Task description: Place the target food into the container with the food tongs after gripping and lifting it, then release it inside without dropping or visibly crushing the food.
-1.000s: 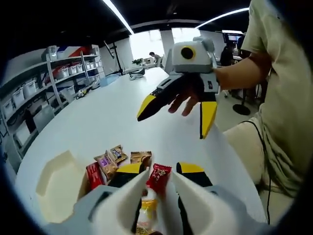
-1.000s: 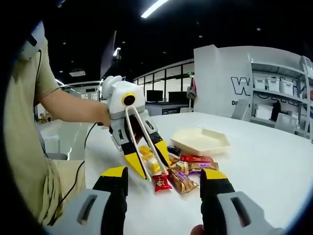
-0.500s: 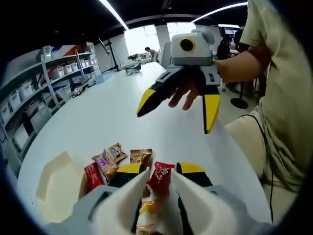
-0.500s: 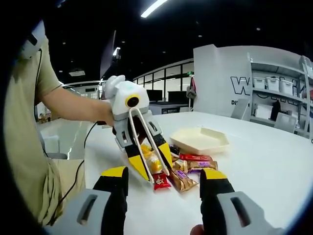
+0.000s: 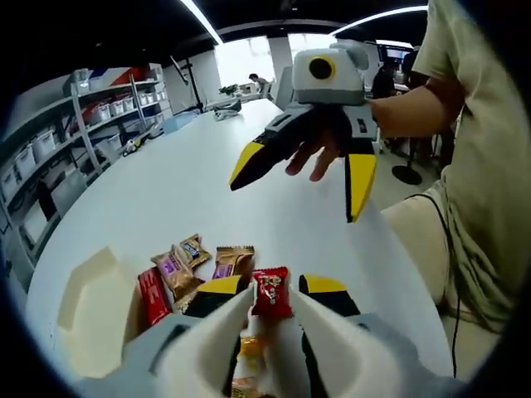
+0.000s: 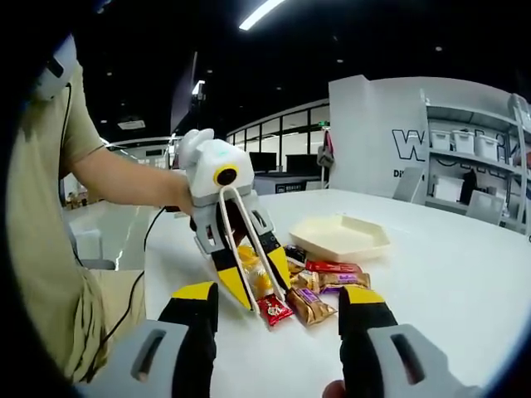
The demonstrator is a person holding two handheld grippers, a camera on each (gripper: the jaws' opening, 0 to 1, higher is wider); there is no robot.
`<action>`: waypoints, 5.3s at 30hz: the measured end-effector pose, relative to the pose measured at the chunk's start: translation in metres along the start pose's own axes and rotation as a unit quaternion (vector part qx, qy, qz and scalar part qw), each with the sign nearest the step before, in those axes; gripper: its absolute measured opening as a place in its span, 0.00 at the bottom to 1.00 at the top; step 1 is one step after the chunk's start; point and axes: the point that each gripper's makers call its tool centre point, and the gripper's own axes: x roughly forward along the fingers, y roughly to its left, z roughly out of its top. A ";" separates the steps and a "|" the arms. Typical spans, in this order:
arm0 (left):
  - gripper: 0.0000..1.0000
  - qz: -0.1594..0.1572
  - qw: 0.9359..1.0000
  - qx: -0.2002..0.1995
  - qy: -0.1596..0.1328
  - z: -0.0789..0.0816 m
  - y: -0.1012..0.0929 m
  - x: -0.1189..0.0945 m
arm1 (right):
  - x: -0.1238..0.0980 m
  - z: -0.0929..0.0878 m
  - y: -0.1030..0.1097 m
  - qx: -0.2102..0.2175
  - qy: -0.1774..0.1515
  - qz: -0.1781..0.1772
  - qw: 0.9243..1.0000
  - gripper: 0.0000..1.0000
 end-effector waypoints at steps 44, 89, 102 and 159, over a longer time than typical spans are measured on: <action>0.24 -0.004 0.999 -0.034 -0.002 0.000 -0.001 0.010 | -0.005 -0.001 -0.002 -0.001 0.001 -0.005 1.000 0.56; 0.21 0.008 0.998 -0.056 -0.023 0.008 0.008 -0.019 | -0.004 0.001 0.001 -0.002 0.000 -0.003 1.000 0.56; 0.21 0.028 0.997 -0.060 -0.036 0.017 0.029 -0.045 | -0.006 0.001 0.001 0.000 -0.002 -0.003 1.000 0.56; 0.21 0.086 0.995 -0.046 -0.023 0.019 0.093 -0.091 | -0.006 0.005 -0.003 -0.004 0.000 -0.008 1.000 0.57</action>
